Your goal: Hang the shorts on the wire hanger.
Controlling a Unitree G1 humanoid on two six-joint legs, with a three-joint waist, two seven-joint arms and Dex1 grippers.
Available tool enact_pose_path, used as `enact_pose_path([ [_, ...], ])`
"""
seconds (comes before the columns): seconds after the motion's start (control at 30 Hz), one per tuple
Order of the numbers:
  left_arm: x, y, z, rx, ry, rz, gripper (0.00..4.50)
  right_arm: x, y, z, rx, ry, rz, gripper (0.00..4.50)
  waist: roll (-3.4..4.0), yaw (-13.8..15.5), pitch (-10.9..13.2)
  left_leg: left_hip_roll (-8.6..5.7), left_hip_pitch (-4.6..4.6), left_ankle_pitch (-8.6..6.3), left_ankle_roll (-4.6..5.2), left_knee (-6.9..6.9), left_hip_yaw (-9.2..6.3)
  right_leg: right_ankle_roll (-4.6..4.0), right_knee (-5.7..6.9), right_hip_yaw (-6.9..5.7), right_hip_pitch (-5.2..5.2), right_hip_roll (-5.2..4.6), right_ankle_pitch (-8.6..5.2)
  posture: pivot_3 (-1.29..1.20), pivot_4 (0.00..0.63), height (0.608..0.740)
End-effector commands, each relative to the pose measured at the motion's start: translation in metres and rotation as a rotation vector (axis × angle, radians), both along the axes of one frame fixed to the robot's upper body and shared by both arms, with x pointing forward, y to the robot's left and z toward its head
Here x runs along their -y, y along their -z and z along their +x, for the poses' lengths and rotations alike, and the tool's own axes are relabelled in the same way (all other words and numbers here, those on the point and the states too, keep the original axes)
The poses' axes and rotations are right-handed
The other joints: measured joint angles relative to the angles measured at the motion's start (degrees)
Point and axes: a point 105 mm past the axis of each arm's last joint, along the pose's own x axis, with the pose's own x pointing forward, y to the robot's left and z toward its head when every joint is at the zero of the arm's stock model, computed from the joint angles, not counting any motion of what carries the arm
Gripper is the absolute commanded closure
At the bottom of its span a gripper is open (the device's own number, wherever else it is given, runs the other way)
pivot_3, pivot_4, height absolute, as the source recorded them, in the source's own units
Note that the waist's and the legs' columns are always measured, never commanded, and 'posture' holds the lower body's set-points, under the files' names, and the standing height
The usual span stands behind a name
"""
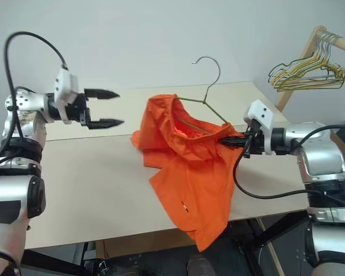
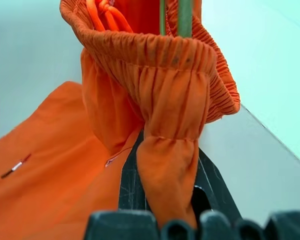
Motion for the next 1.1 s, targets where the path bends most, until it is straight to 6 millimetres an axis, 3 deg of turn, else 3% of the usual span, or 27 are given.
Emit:
enact_pose_path([
  [0.03, 0.004, -0.027, -0.019, 0.07, 0.072, -0.143, 0.02, 0.017, -0.02, -0.003, 0.046, 0.142, 0.01, 4.5, 0.03, -0.01, -0.01, 0.0, 0.0, 0.0, 0.0, -0.01, -0.1, 0.0, 0.01, 0.0, 0.0, 0.0, 0.0, -0.19, 0.0, 0.74],
  [0.2, 0.014, -0.026, -0.047, 0.04, 0.148, -0.31, 0.02, 0.043, -0.02, -0.008, 0.019, 0.391, 0.052, 4.5, 0.07, -0.09, -0.02, 0.02, 0.04, 0.0, 0.0, -0.01, -0.19, 0.0, 0.1, 0.01, 0.02, -0.03, 0.0, -0.21, 0.0, 0.74],
  [0.43, 0.039, 0.0, -0.061, -0.036, 0.127, -0.403, 0.02, 0.103, -0.004, -0.011, -0.052, 0.836, -0.012, 4.5, 0.09, -0.14, -0.04, -0.03, 0.08, 0.01, -0.01, 0.0, -0.21, 0.0, -0.19, 0.02, 0.11, -0.05, 0.0, -0.25, 0.0, 0.74],
  [0.67, 0.058, 0.005, -0.073, -0.075, 0.156, -0.508, 0.02, 0.157, 0.006, -0.017, -0.028, 1.266, -0.141, 4.5, 0.31, -0.87, -0.17, -0.04, 0.1, 0.01, -0.01, -0.03, -0.17, -0.01, -0.29, 0.08, 0.11, -0.02, 0.0, -0.25, 0.0, 0.74],
  [0.73, 0.063, 0.004, -0.079, -0.093, 0.192, -0.536, 0.02, 0.17, 0.005, -0.018, -0.012, 1.391, -0.107, 4.5, 0.37, -1.33, -0.21, -0.05, 0.11, 0.01, -0.01, -0.05, -0.16, -0.01, -0.31, 0.1, 0.11, -0.02, 0.0, -0.25, 0.0, 0.74],
  [0.9, 0.076, 0.004, -0.091, -0.097, 0.252, -0.576, 0.02, 0.195, -0.004, -0.02, 0.074, 1.679, -0.021, 4.5, 0.5, -2.01, -0.28, -0.06, 0.11, 0.01, -0.01, -0.11, -0.16, -0.03, -0.32, 0.17, 0.11, 0.02, -0.01, -0.25, 0.0, 0.74],
  [1.1, 0.085, 0.005, -0.093, -0.094, 0.27, -0.584, 0.02, 0.21, -0.016, -0.021, 0.12, 1.949, 0.042, 4.5, 0.66, -2.91, -0.36, -0.1, 0.18, 0.03, -0.02, -0.22, -0.07, -0.03, -0.45, 0.4, 0.16, 0.06, -0.01, -0.24, 0.0, 0.74],
])
